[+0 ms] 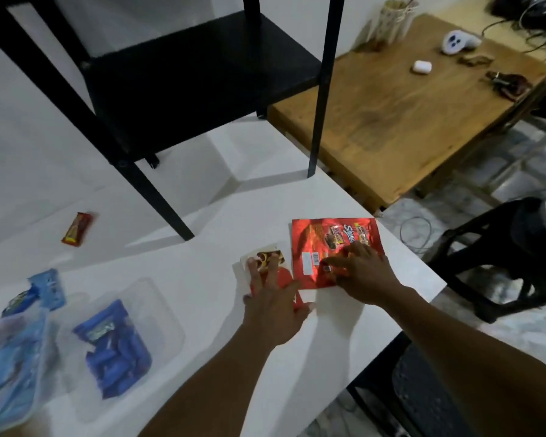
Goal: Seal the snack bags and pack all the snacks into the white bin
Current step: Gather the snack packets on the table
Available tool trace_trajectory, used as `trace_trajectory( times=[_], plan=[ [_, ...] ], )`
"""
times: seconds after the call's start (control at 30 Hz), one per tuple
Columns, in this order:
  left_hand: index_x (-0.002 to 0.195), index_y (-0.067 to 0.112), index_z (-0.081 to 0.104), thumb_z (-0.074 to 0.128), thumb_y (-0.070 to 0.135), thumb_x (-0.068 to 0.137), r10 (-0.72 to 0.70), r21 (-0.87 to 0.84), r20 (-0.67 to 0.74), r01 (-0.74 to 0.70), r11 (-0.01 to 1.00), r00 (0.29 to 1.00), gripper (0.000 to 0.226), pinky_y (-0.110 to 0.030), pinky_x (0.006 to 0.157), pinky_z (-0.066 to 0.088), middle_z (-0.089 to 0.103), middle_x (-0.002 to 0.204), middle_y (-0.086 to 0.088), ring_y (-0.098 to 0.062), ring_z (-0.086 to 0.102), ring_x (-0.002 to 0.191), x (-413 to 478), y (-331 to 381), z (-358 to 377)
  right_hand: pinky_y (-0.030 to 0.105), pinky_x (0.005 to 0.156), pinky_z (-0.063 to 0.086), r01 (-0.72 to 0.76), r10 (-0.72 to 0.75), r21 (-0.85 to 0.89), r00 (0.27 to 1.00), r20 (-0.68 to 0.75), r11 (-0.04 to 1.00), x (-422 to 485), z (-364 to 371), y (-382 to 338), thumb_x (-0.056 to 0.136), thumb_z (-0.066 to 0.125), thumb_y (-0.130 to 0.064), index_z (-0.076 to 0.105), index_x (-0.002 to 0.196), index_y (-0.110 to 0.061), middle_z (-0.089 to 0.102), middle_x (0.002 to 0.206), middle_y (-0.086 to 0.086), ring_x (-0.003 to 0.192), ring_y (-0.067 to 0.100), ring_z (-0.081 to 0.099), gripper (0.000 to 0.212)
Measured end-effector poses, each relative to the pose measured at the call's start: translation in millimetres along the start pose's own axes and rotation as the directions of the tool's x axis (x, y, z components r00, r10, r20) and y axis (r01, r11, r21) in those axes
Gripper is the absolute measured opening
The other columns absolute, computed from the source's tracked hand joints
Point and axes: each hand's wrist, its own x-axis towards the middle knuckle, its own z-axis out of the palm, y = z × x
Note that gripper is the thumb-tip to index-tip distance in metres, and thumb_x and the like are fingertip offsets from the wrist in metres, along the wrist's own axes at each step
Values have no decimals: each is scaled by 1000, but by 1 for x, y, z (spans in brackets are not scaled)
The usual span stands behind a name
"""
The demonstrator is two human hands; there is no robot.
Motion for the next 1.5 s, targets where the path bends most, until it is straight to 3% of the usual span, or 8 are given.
trace_trajectory(
  times=[0.13, 0.23, 0.37, 0.57, 0.8, 1.0, 1.27, 1.5],
  plan=[
    [121, 40, 58, 53, 63, 88, -73, 18, -69, 75, 997, 995, 41, -58, 93, 54, 7, 164, 1, -42, -13, 149, -8, -14, 2, 45, 94, 49, -10, 7, 39, 998, 58, 999, -1, 3, -11, 86, 54, -52, 31, 142, -52, 44, 144, 11, 124, 37, 49, 61],
    [113, 40, 62, 53, 64, 87, -118, 5, -108, 119, 993, 987, 37, -53, 88, 57, 14, 162, 4, -35, -8, 151, -15, -21, 2, 56, 107, 34, -34, 30, -35, 995, -97, 999, -6, 15, -18, 82, 56, -56, 30, 140, -53, 36, 148, 12, 136, 40, 29, 64],
    [112, 41, 64, 58, 60, 86, -155, -9, -108, 155, 988, 982, 32, -54, 92, 55, 17, 162, 6, -32, -5, 152, -27, -31, 3, 66, 114, 12, -25, 30, 66, 997, -72, 998, -8, 29, -18, 88, 50, -59, 28, 142, -51, 14, 163, 10, 151, 37, 3, 59],
    [113, 41, 64, 60, 57, 86, -190, -51, -123, 185, 981, 974, 32, -52, 93, 55, 19, 161, 9, -28, 0, 152, -50, -42, 0, 49, 84, 48, -95, 109, 69, 963, -248, 993, -27, 35, -40, 86, 63, -43, 59, 126, -39, 57, 132, 10, 115, 41, 50, 41],
    [113, 39, 65, 60, 55, 86, -204, -56, -209, 197, 979, 956, 32, -54, 97, 51, 19, 161, 7, -28, 3, 151, -92, -72, -36, 40, 78, 49, -16, 47, 139, 973, -225, 990, -52, 36, -85, 89, 60, -26, 67, 120, -34, 65, 122, 5, 99, 36, 54, 33],
    [115, 39, 65, 59, 51, 85, -287, -67, -359, 282, 957, 888, 32, -55, 100, 48, 22, 160, 5, -30, 5, 151, -177, -125, -85, 43, 85, 53, 230, -178, 133, 931, -319, 964, -68, 10, -195, 94, 52, -22, 63, 126, -33, 63, 133, 2, 100, 35, 59, 36],
    [113, 40, 64, 59, 48, 84, -591, -244, -499, 552, 797, 633, 30, -57, 92, 52, 24, 160, 4, -29, 5, 151, -433, -253, -96, 43, 92, 50, 658, -613, 48, 723, -319, 752, -160, 16, -453, 95, 49, -29, 61, 130, -30, 62, 133, 3, 107, 33, 59, 37],
    [111, 39, 67, 57, 52, 82, -948, -603, -241, 733, 315, 209, 34, -48, 109, 39, 39, 151, 0, -29, 20, 144, -729, -316, 12, 35, 88, 49, 895, -913, 190, 408, 14, 403, -347, 121, -669, 87, 61, -21, 67, 124, -32, 69, 122, 2, 104, 30, 63, 39]
  ],
)
